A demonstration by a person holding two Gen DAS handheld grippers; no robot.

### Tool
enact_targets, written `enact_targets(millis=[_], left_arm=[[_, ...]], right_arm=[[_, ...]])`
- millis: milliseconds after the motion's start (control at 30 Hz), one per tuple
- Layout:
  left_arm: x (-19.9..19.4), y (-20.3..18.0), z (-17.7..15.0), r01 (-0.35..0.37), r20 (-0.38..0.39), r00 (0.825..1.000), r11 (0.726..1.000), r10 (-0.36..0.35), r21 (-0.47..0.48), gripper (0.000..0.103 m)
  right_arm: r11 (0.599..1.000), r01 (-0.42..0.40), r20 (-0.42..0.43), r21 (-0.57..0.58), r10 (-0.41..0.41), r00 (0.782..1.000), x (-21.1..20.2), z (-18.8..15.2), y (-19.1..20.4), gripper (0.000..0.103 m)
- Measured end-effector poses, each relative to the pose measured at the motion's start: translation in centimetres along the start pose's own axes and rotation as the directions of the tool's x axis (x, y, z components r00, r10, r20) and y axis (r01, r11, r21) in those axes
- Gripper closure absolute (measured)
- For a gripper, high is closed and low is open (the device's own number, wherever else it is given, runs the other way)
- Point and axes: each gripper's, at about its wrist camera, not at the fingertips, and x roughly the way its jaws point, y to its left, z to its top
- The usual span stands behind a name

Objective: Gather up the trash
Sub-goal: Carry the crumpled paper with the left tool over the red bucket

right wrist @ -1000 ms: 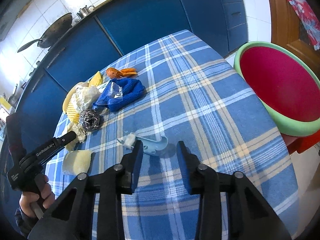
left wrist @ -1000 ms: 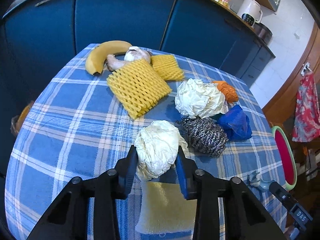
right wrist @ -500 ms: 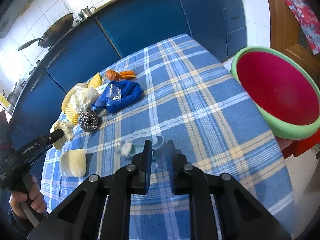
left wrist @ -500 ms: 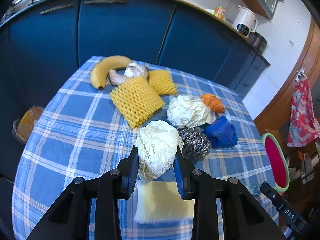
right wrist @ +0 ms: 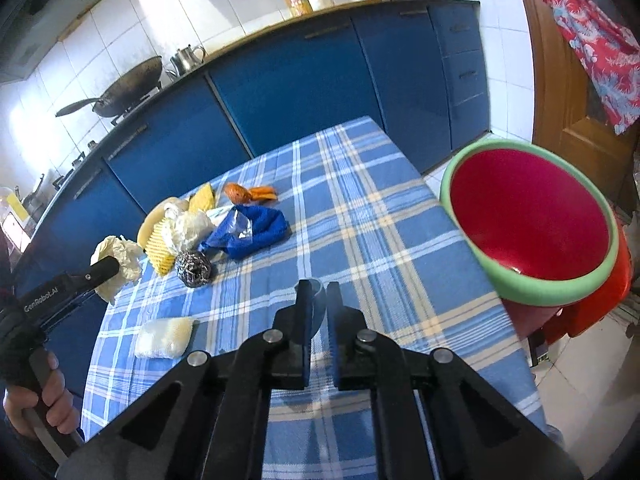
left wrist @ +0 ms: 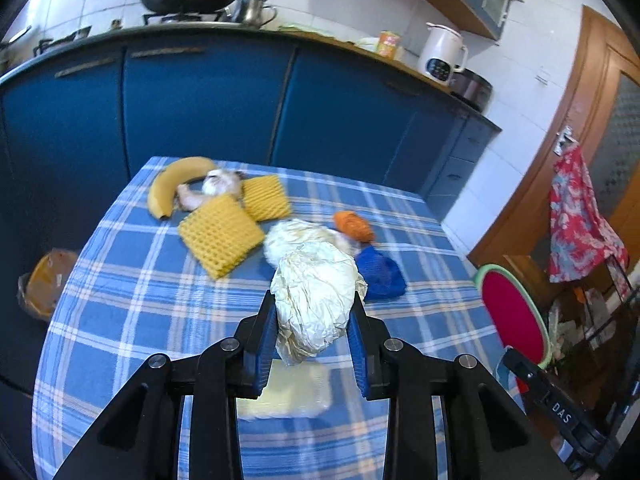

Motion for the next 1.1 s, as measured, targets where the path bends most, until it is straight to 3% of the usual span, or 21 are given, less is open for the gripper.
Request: enact_targets(millis=[633, 1100], left_arm=[[1.7, -9.0, -0.4, 0.128, -0.063, 0.991, 0.981, -0.119, 0.147, 0.070], [6.2, -18.0, -1.2, 0.242, -0.159, 0.966, 0.935, -0.206, 0.258, 0.070]], right_arm=[[0.997, 0.063, 0.117, 0.048, -0.068, 0.991, -3.8, 2.6, -5.1, 0.096], [0.964, 0.195, 0.124, 0.182, -0.219, 0.968, -4.0, 4.5, -14.4, 0.096]])
